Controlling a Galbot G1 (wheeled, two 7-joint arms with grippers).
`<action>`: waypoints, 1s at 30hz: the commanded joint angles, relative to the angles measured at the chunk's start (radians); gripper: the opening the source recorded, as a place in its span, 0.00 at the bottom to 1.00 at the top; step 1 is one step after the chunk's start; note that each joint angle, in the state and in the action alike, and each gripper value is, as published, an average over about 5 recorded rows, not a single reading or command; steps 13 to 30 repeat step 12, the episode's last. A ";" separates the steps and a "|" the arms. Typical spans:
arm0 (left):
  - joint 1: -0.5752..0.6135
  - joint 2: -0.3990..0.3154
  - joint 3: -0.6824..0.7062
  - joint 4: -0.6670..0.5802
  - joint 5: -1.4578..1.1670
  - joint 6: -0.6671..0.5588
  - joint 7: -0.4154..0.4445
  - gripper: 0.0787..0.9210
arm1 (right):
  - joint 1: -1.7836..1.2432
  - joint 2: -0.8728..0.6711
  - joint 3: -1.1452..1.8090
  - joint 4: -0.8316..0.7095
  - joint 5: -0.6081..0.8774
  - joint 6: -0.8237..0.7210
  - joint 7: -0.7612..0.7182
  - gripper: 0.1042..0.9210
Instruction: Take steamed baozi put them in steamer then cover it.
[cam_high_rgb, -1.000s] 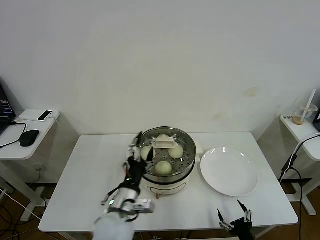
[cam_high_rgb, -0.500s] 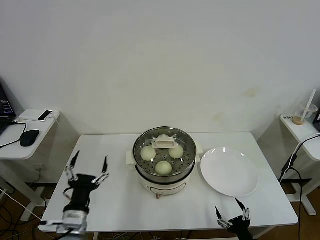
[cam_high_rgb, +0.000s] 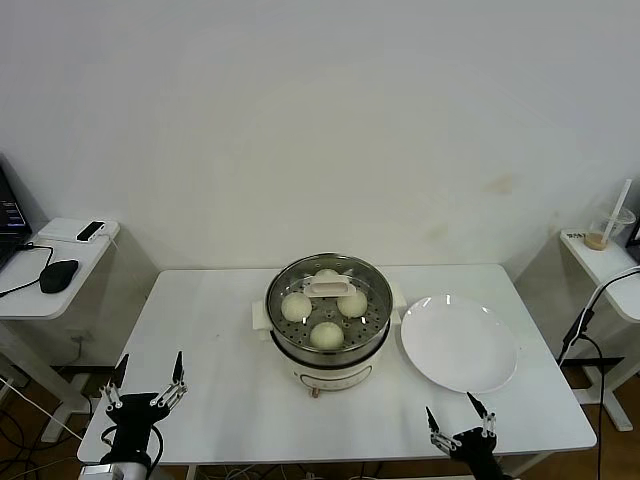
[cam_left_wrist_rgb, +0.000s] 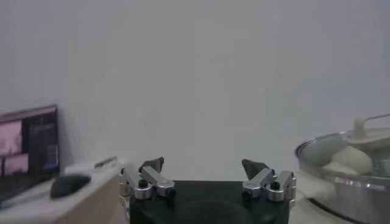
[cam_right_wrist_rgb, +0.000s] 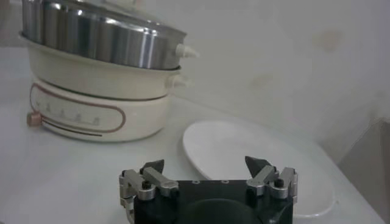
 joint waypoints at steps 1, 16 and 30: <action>0.024 -0.021 -0.017 0.024 -0.072 -0.014 -0.002 0.88 | -0.010 -0.018 -0.056 0.050 0.049 -0.034 0.017 0.88; 0.040 -0.025 -0.043 0.079 -0.027 -0.008 0.037 0.88 | -0.026 -0.104 -0.142 0.075 0.080 -0.068 0.105 0.88; 0.040 -0.025 -0.043 0.079 -0.027 -0.008 0.037 0.88 | -0.026 -0.104 -0.142 0.075 0.080 -0.068 0.105 0.88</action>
